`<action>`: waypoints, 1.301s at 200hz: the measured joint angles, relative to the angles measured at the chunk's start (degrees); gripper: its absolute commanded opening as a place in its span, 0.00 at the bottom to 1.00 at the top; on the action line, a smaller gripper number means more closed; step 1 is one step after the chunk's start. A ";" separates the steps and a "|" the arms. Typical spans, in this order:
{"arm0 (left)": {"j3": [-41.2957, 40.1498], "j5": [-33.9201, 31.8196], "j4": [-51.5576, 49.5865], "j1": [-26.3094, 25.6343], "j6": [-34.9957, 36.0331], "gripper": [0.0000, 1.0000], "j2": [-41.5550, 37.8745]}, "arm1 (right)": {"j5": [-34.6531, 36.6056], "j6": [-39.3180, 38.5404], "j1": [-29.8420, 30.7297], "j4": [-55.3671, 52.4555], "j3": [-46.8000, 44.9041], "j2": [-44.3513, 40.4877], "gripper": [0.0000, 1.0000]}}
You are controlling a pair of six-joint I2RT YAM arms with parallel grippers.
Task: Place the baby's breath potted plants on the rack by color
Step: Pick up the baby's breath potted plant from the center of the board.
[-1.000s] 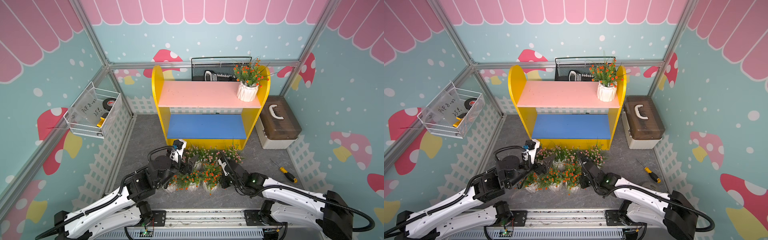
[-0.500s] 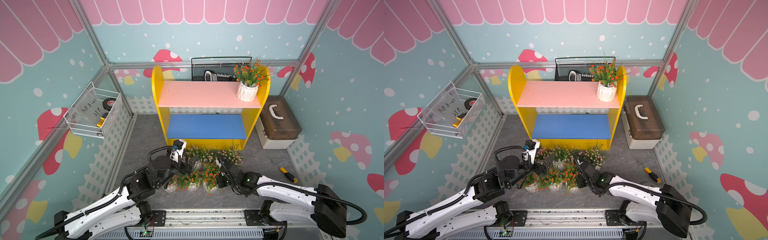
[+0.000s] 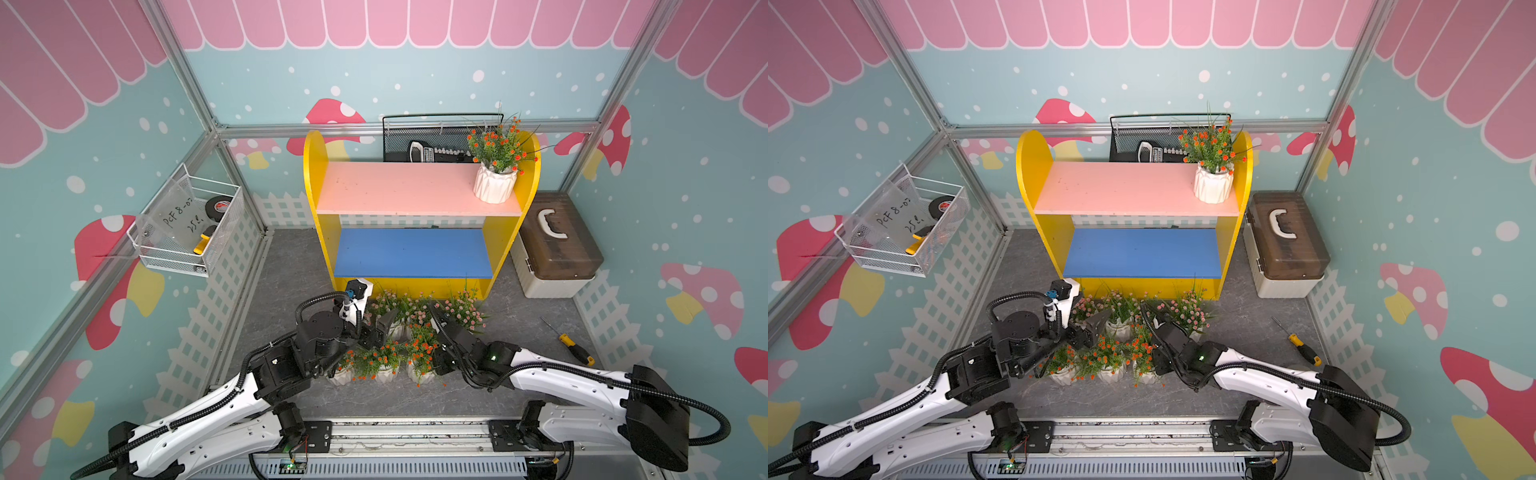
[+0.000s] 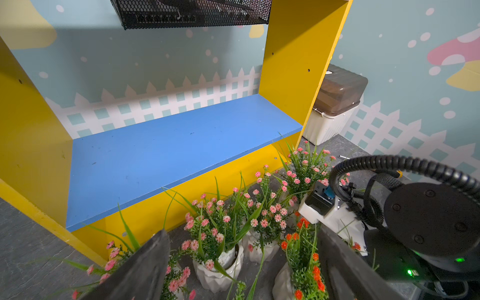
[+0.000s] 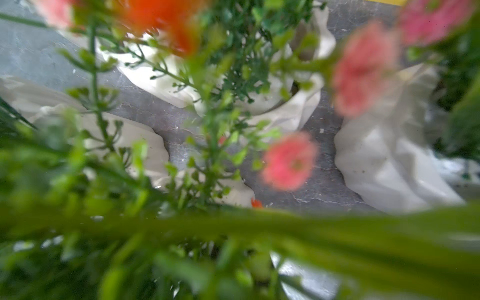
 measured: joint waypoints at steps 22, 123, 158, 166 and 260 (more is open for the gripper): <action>0.00 0.15 0.37 0.00 0.39 0.88 0.02 | 0.66 -1.77 -0.17 -4.28 1.31 -0.57 0.04; -2.51 5.22 5.97 -0.02 5.35 0.92 0.04 | -5.27 -11.52 -9.64 -21.86 16.63 -6.21 0.03; -4.83 9.03 9.51 -0.04 7.72 0.93 0.09 | -8.26 -16.00 -13.68 -30.01 27.36 -6.32 0.03; -5.35 9.92 10.23 -0.04 8.24 0.93 0.28 | -8.92 -16.87 -14.19 -31.45 29.62 -6.29 0.03; -5.73 16.31 17.70 -4.59 14.16 0.93 8.44 | -14.58 -23.15 -17.35 -40.92 44.83 -1.53 0.03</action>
